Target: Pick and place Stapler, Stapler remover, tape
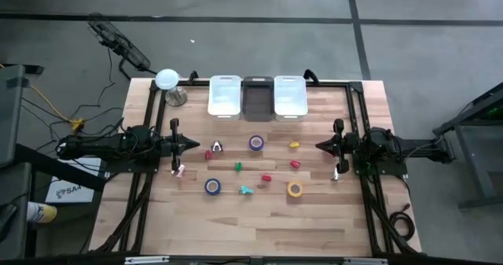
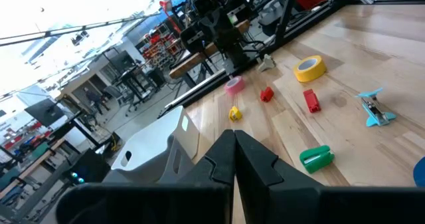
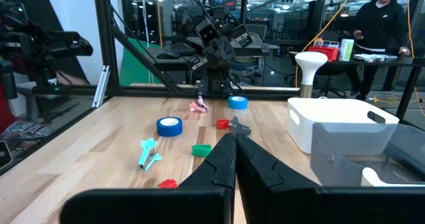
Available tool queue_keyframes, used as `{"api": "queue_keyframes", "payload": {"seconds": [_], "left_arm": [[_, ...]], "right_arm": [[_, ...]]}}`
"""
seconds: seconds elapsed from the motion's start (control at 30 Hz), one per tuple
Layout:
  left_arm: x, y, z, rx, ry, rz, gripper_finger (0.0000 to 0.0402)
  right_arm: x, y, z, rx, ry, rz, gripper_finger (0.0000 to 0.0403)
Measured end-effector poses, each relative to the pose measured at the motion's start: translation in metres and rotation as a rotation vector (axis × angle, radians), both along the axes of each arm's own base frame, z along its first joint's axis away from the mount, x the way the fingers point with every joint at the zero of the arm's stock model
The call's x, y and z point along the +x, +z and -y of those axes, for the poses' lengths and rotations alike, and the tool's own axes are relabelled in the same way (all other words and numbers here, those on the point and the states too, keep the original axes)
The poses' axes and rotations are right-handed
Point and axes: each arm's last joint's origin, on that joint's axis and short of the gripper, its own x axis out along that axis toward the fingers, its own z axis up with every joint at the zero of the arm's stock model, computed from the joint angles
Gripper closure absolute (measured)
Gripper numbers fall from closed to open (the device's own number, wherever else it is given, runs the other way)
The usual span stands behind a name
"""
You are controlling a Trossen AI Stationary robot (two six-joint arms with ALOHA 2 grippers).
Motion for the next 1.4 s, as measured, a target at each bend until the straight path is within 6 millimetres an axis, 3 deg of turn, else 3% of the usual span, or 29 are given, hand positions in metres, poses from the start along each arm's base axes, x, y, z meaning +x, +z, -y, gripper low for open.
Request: {"api": "queue_keyframes", "payload": {"seconds": [0.93,1.13,1.4], "left_arm": [[0.0000,0.0000,0.0000,0.000,0.000,0.000,0.0399],[0.0000,0.0000,0.0000,0.000,0.000,0.000,0.0399],[0.0000,0.0002,0.0000,0.000,0.000,0.001,0.0399]], "right_arm": [[0.0000,-0.0001,0.0000,0.000,0.000,0.000,0.0402],[-0.0002,0.0010,0.0026,0.007,-0.091,0.011,0.0402],[-0.0002,0.0018,0.0030,0.140,-0.098,0.026,0.0402]]}}
